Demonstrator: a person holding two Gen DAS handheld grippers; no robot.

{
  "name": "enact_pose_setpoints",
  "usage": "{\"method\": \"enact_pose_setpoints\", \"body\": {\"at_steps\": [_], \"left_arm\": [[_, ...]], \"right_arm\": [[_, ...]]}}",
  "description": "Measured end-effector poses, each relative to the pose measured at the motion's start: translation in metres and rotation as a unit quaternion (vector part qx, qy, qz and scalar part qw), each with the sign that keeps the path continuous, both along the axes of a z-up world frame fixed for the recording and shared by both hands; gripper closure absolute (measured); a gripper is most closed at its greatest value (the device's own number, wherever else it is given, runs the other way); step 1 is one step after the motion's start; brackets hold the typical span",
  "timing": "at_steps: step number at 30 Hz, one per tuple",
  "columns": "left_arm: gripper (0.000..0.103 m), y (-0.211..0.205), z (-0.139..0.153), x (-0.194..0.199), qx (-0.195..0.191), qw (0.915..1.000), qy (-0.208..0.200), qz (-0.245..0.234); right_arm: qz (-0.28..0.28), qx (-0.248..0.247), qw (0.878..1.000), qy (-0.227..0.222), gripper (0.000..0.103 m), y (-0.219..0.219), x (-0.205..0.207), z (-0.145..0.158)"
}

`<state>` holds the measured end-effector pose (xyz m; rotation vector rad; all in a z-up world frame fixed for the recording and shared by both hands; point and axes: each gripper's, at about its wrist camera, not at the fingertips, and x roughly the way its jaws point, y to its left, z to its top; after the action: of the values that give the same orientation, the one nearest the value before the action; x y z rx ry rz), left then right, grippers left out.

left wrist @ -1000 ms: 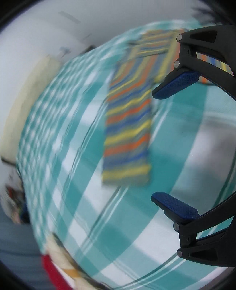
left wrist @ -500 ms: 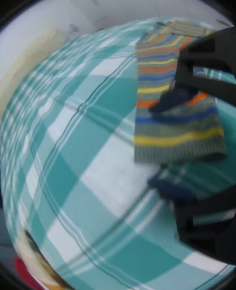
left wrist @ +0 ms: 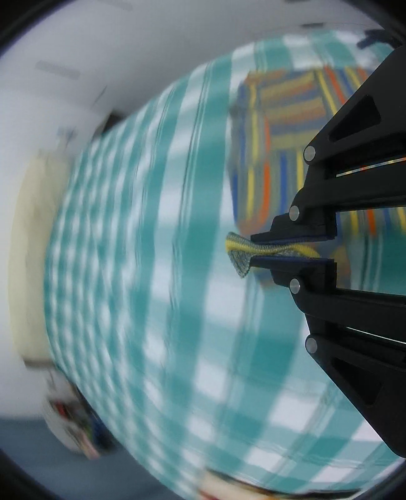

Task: Fold small clothes

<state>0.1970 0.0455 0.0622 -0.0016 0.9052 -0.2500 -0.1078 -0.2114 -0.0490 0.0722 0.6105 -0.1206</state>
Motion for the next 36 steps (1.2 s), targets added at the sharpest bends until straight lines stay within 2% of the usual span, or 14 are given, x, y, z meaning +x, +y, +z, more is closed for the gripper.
{"method": "enact_pose_setpoints", "body": {"at_steps": [3, 6, 8, 10, 12, 15, 17, 19, 21, 23, 25, 30, 33, 36], "left_arm": [[0.098, -0.073, -0.003, -0.006, -0.006, 0.9982, 0.005, -0.059], [0.096, -0.136, -0.020, -0.009, 0.006, 0.9944, 0.014, -0.104], [0.081, -0.173, -0.043, -0.013, 0.015, 0.9898, 0.038, -0.136], [0.027, -0.191, -0.059, -0.015, 0.016, 0.9870, 0.058, -0.149], [0.021, -0.191, -0.068, -0.024, 0.016, 0.9876, 0.048, -0.148], [0.021, -0.164, -0.072, -0.025, 0.028, 0.9898, 0.044, -0.133], [0.016, -0.137, -0.074, -0.019, 0.034, 0.9939, 0.037, -0.098], [0.006, -0.115, -0.083, -0.017, 0.037, 0.9970, 0.028, -0.062], [0.006, -0.091, -0.104, -0.018, 0.047, 0.9971, 0.041, -0.042], [0.006, -0.073, -0.135, -0.024, 0.085, 0.9937, 0.067, -0.029], [0.007, -0.047, -0.151, -0.036, 0.104, 0.9919, 0.073, -0.007], [0.007, 0.031, -0.137, -0.057, 0.051, 0.9964, 0.050, 0.047], [0.006, 0.074, -0.128, -0.063, 0.066, 0.9945, 0.027, 0.076], [0.005, 0.107, -0.134, -0.071, 0.082, 0.9929, 0.021, 0.084]], "right_arm": [[-0.001, -0.002, 1.000, -0.004, 0.013, -0.003, -0.004, 0.002], [-0.007, 0.003, 1.000, -0.005, 0.013, -0.008, -0.008, 0.002], [-0.013, 0.004, 1.000, -0.005, 0.013, -0.013, -0.010, 0.002], [-0.019, 0.009, 1.000, -0.005, 0.013, -0.019, -0.011, 0.001], [-0.026, 0.016, 1.000, -0.005, 0.013, -0.025, -0.012, 0.001], [-0.037, 0.029, 0.999, -0.006, 0.013, -0.034, -0.015, 0.001], [-0.045, 0.037, 0.998, -0.004, 0.013, -0.040, -0.014, 0.001], [-0.046, 0.045, 0.998, 0.002, 0.013, -0.041, -0.011, -0.002], [-0.041, 0.046, 0.998, 0.009, 0.013, -0.039, -0.008, -0.005], [-0.035, 0.044, 0.998, 0.013, 0.013, -0.035, -0.006, -0.007], [-0.026, 0.039, 0.999, 0.011, 0.013, -0.032, -0.007, -0.007], [-0.075, 0.006, 0.997, 0.004, 0.013, -0.052, -0.010, -0.008], [-0.119, 0.007, 0.993, 0.011, 0.013, -0.070, -0.007, -0.013], [-0.138, 0.006, 0.990, 0.013, 0.013, -0.081, -0.003, -0.017]]}}
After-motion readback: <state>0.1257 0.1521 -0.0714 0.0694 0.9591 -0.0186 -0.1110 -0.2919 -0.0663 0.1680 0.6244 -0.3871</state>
